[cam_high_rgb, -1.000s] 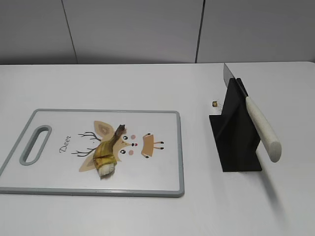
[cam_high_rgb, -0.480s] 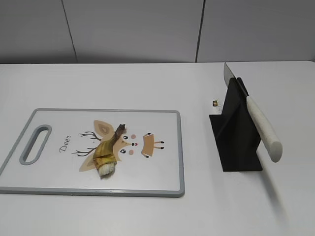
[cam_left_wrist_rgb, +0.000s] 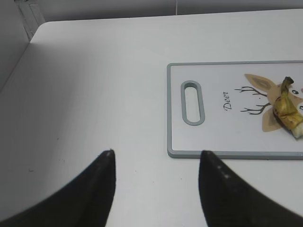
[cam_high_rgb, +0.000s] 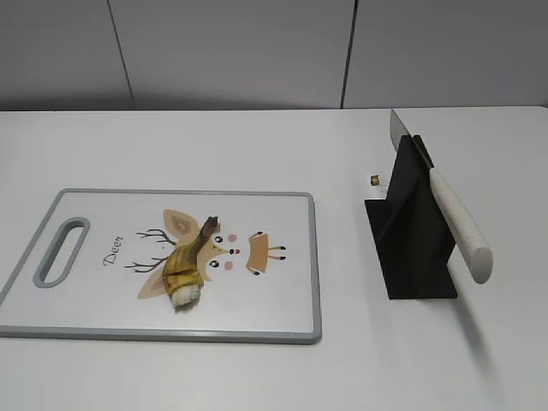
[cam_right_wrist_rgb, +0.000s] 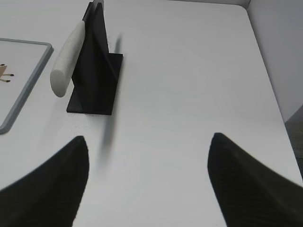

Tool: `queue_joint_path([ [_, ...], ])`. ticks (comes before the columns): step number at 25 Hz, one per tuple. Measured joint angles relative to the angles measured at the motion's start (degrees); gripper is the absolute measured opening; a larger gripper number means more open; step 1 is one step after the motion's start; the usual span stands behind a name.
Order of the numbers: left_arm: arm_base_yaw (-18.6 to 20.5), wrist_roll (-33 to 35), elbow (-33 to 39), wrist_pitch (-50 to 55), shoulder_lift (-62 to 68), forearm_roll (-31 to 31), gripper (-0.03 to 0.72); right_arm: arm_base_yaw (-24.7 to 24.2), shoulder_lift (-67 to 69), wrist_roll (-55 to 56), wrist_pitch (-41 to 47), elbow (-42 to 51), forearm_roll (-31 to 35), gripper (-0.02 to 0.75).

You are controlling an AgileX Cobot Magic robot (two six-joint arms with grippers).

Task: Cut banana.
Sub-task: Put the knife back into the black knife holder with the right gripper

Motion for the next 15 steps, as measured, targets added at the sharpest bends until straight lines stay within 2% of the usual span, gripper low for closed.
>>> queue_joint_path([
  [15, 0.00, 0.00, 0.00, 0.00, 0.00, 0.00, 0.544, -0.04, 0.00, -0.03, 0.00, 0.00, 0.00, 0.592],
])
